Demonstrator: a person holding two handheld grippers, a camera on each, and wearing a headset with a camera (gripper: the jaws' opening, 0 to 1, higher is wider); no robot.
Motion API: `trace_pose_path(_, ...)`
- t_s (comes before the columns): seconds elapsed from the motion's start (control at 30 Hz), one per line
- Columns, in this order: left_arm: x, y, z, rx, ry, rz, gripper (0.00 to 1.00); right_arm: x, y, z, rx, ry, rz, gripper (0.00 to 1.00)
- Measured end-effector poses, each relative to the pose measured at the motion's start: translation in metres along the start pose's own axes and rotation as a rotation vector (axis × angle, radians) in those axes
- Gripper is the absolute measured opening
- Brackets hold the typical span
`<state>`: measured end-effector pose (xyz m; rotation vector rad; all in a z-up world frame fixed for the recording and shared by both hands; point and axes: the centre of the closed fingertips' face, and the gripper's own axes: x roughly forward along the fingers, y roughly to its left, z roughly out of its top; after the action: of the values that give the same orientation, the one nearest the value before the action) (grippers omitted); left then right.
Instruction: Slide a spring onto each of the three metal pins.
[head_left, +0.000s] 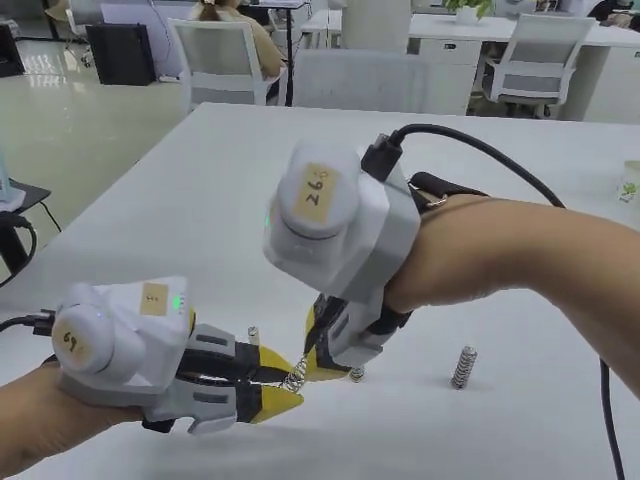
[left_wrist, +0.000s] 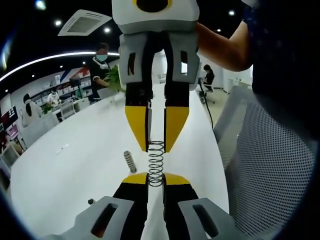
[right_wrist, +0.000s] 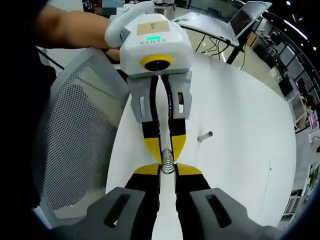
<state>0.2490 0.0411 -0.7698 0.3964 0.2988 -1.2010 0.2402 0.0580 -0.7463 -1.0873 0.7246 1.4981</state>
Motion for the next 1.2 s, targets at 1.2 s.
trace_pose_path(1.2, -0.005, 0.005, 0.006, -0.029, -0.060, 0.023, 0.02, 0.011, -0.002, 0.006, -0.021, -0.028, 0.017, 0.11)
